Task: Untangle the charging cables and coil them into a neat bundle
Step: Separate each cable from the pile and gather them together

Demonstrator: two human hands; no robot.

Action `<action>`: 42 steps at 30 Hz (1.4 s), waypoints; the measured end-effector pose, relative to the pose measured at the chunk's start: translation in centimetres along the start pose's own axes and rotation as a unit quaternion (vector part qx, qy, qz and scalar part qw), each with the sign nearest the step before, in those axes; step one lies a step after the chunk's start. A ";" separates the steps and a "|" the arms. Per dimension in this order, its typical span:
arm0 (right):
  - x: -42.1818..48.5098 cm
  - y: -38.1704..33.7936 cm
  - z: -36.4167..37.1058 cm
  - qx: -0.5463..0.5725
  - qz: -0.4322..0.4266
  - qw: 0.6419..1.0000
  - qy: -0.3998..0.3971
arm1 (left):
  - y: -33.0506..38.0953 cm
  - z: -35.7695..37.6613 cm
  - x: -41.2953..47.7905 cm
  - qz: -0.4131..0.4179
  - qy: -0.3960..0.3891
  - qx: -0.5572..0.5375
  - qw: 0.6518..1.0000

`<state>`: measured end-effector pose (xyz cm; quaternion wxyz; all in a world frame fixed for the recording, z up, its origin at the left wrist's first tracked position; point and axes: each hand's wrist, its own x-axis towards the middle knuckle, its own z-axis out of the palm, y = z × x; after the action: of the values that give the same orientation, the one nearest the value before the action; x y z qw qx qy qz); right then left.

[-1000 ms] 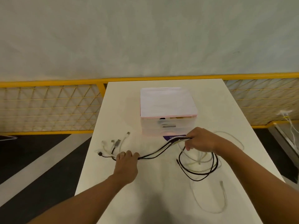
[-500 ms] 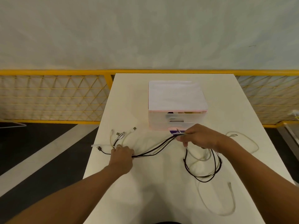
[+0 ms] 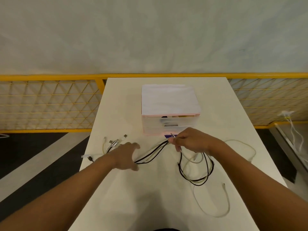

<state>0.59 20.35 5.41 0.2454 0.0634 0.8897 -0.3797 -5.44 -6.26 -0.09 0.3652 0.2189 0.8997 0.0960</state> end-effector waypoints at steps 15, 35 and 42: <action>-1.9 -1.4 -1.2 0.163 -0.047 0.985 -0.023 | 10.6 -2.8 -1.0 0.197 0.168 -0.218 0.941; -1.8 2.2 -3.8 0.077 -0.015 0.997 0.018 | 7.5 -2.8 0.0 0.131 0.256 -0.081 0.954; -2.1 2.9 -3.2 0.114 -0.030 0.993 0.019 | 6.5 -2.8 -0.2 0.100 0.130 -0.140 0.976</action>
<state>2.03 24.80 6.51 0.2079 0.0720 0.8465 -0.4847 -5.18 -0.61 4.26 0.2609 0.2402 0.8906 0.2848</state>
